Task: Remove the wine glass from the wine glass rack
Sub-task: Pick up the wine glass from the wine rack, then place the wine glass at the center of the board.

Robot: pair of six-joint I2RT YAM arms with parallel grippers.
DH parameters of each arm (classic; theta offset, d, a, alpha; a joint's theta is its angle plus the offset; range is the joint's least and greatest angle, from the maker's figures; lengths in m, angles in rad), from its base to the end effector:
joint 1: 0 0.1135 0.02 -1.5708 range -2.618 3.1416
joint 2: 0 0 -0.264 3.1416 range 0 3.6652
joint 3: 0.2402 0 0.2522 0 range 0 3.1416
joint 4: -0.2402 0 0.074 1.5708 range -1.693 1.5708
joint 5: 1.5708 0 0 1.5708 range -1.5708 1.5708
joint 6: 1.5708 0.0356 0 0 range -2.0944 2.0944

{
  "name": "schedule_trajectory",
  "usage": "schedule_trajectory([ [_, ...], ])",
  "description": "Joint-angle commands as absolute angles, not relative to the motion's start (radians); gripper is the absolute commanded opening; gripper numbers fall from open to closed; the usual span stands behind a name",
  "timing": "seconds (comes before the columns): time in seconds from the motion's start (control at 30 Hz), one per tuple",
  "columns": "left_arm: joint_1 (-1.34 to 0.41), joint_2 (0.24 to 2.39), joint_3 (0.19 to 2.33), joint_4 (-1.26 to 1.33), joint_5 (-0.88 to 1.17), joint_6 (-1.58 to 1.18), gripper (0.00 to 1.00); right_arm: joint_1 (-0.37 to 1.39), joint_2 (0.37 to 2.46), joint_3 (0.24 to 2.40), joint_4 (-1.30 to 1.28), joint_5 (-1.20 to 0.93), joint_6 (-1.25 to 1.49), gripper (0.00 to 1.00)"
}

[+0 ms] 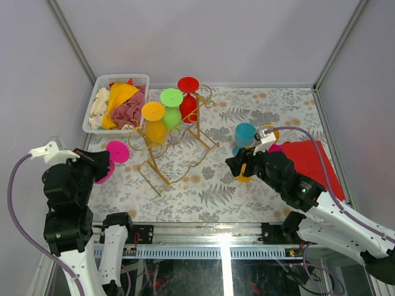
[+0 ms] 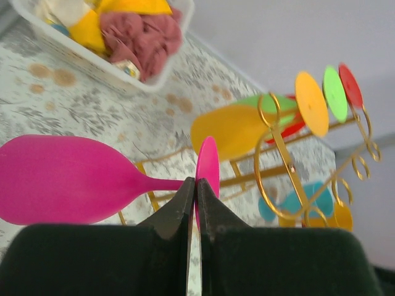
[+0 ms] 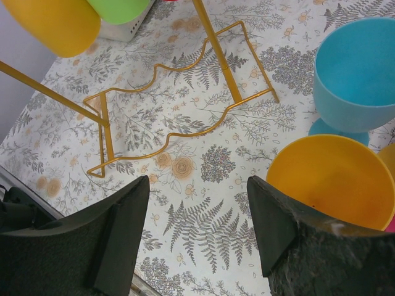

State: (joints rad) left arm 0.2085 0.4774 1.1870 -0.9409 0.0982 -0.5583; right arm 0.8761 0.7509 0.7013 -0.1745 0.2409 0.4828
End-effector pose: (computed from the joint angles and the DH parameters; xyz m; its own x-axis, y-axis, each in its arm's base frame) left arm 0.0387 0.0046 0.4148 -0.1306 -0.5665 -0.8137 -0.2143 0.8174 -0.5347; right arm 0.1221 0.1332 0.3173 -0.4032 0.2204 -0.8882 -0.4628 0.7881 0.4057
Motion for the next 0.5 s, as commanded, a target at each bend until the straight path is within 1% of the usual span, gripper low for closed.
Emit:
schedule_trajectory([
  [0.0,0.120,0.469,1.140,-0.966,0.226,-0.497,0.00,0.871,0.727,0.723,-0.132,0.231,0.499,0.72],
  [0.13,0.060,0.459,1.127,-1.008,0.235,-0.473,0.00,0.871,0.730,0.727,-0.134,0.233,0.501,0.72],
  [0.33,-0.037,0.451,1.098,-1.041,0.341,-0.434,0.00,0.871,0.759,0.737,-0.119,0.201,0.509,0.72],
  [0.47,-0.154,0.452,1.089,-1.051,0.477,-0.392,0.00,0.871,0.770,0.737,-0.095,0.164,0.518,0.72],
])
